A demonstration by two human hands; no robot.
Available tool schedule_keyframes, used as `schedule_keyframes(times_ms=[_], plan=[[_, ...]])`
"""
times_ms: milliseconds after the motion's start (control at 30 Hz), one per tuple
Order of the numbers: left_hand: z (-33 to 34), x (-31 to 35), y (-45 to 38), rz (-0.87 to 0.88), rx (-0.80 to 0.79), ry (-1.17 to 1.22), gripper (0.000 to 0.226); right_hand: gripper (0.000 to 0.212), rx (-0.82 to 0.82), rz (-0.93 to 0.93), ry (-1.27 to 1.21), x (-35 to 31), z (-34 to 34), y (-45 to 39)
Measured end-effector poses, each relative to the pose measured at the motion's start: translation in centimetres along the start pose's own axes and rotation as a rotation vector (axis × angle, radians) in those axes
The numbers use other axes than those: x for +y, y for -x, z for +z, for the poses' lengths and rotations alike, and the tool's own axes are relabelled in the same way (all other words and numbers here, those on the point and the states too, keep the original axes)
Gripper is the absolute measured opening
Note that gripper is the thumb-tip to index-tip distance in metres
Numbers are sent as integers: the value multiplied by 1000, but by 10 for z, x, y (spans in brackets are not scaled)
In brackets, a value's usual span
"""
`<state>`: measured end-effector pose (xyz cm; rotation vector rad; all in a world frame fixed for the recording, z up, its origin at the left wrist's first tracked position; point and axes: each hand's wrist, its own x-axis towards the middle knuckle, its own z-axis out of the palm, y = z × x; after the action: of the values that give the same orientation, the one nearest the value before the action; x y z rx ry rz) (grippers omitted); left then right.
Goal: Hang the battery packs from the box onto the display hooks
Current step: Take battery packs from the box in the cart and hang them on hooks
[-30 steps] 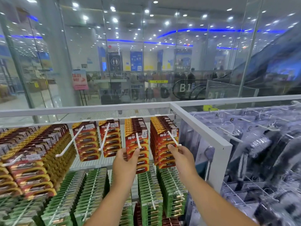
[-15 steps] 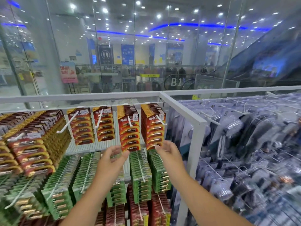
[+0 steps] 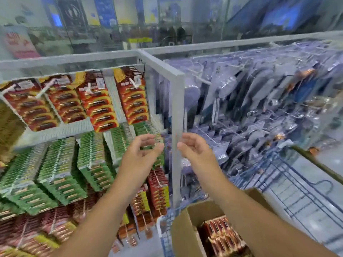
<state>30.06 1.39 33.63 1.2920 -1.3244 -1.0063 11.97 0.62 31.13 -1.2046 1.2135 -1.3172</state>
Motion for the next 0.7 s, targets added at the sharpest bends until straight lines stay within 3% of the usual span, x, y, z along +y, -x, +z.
schedule_keyframes(times_ms=[300,700], plan=[[147,-77,10,-123,-196,-95,21,21,199,232,90,95,-151,18],[293,-265,42,-426,-325,-422,29,27,338,706,440,285,-297,41]])
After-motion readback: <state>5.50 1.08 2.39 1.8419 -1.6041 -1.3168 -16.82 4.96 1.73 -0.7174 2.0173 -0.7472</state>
